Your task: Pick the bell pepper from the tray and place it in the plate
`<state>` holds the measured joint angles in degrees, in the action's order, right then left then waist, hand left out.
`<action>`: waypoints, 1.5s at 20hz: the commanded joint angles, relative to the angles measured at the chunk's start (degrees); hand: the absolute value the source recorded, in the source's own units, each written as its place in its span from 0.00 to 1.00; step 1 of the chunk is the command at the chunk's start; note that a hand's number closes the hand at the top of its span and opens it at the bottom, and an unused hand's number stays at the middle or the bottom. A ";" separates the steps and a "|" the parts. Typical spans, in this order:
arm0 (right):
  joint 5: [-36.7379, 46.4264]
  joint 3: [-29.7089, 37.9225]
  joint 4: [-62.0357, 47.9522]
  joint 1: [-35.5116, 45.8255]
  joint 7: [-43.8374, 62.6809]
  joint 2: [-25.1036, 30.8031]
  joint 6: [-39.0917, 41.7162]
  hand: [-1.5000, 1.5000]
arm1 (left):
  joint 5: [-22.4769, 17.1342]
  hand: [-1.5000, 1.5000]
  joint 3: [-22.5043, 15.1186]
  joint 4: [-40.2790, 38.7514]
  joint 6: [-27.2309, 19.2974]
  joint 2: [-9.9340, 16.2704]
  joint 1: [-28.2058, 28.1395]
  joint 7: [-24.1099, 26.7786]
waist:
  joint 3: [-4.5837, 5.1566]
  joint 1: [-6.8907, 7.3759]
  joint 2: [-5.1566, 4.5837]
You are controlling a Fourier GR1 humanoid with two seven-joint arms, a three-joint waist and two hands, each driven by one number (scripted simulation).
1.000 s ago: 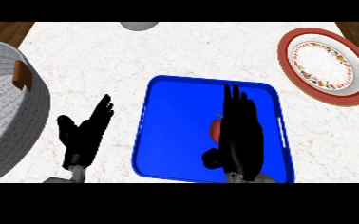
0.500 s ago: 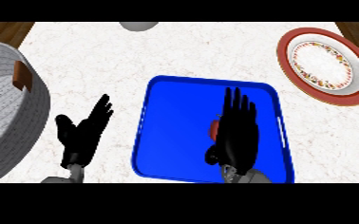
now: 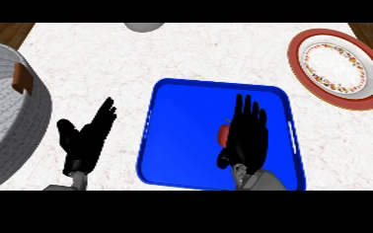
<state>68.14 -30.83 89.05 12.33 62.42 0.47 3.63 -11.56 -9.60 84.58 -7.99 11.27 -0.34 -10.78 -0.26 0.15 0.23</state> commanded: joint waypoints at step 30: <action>-24.02 7.34 33.10 -21.09 -48.07 23.66 -21.59 1.00 | 0.93 0.50 1.68 -0.97 2.96 -1.27 -5.08 1.16 | 0.09 -1.03 -0.25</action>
<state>51.67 -31.19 119.65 -5.06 20.63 21.68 -11.27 -10.54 -7.02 85.20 -6.14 10.32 -2.30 -10.01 -0.39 -1.40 0.53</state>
